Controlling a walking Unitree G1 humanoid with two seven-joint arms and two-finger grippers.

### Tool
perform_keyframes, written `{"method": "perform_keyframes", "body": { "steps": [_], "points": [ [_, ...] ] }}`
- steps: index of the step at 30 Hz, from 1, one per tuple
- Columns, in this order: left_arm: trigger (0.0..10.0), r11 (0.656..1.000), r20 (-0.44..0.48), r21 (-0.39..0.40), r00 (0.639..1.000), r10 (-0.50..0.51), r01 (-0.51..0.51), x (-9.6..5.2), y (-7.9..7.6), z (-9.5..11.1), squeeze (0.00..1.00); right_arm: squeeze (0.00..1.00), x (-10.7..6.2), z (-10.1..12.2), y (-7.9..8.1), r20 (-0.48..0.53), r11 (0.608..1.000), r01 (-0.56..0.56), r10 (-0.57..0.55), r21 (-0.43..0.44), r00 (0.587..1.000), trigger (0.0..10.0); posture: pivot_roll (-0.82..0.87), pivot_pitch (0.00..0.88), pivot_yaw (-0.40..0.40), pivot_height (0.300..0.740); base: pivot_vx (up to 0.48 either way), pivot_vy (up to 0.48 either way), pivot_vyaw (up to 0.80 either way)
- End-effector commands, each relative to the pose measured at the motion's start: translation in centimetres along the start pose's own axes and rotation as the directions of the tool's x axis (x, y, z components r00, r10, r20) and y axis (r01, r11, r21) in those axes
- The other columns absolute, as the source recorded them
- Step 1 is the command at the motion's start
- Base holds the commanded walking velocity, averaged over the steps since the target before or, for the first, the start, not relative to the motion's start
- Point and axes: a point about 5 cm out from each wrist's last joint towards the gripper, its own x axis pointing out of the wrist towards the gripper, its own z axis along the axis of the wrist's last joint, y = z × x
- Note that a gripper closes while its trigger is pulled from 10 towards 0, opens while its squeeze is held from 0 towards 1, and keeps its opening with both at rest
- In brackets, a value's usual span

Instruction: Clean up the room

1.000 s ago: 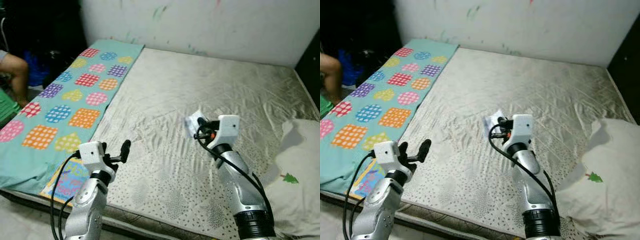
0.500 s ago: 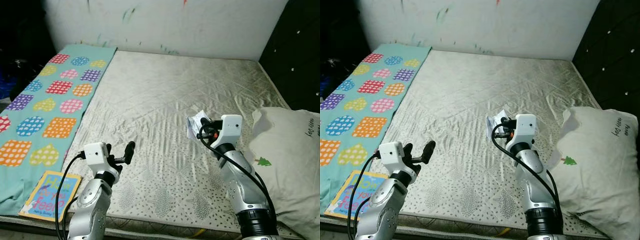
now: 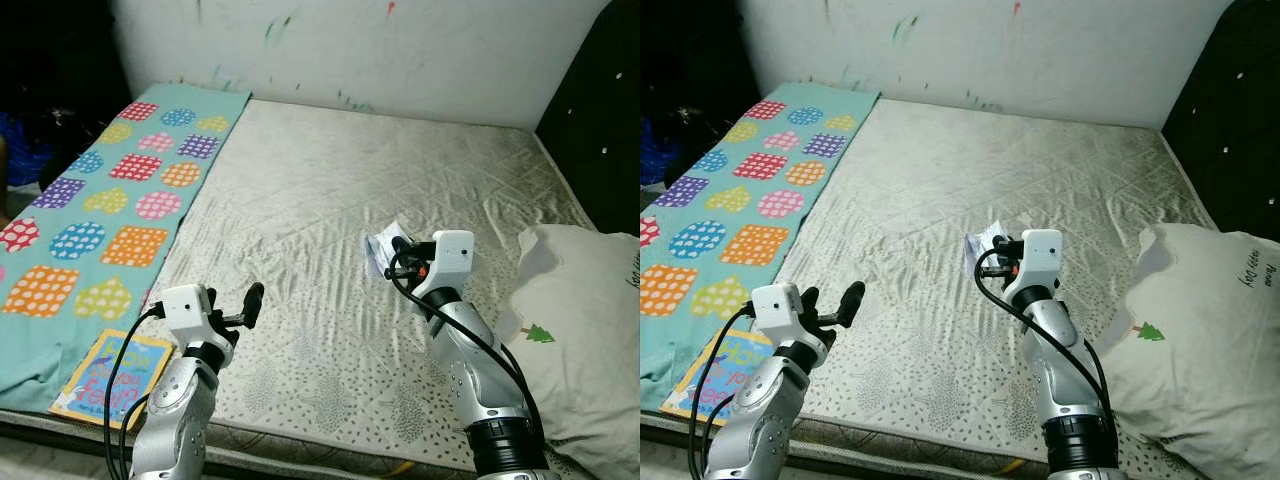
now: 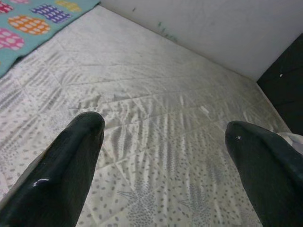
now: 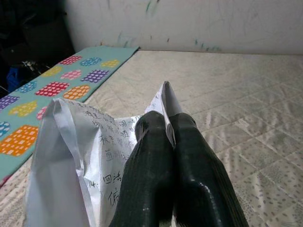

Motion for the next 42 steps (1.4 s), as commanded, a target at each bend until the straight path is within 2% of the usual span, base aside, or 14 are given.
{"method": "perform_keyframes", "body": {
  "steps": [1,11,42],
  "points": [
    [10.0,1.0,-0.016,0.005,1.0,0.0,0.0,0.0,0.01,-0.21,0.0,0.0,-0.04,0.08,-0.41,0.004,1.0,0.019,-0.019,-0.005,1.0,10.0,-0.07,0.0,-0.007,0.74,0.0,0.266,0.0],
    [10.0,1.0,-0.017,0.0,1.0,0.003,-0.003,0.02,0.02,-0.21,0.0,0.0,-0.02,0.02,-0.46,0.0,1.0,0.027,-0.027,0.002,1.0,10.0,-0.07,0.0,-0.008,0.74,0.0,0.262,-0.19],
    [10.0,1.0,-0.022,-0.015,1.0,0.0,-0.001,0.01,0.06,-0.33,0.0,0.0,0.09,0.0,-0.87,-0.004,0.999,0.044,-0.044,-0.023,0.999,10.0,-0.07,0.0,-0.013,0.74,0.0,0.311,0.0]
  ]
}}
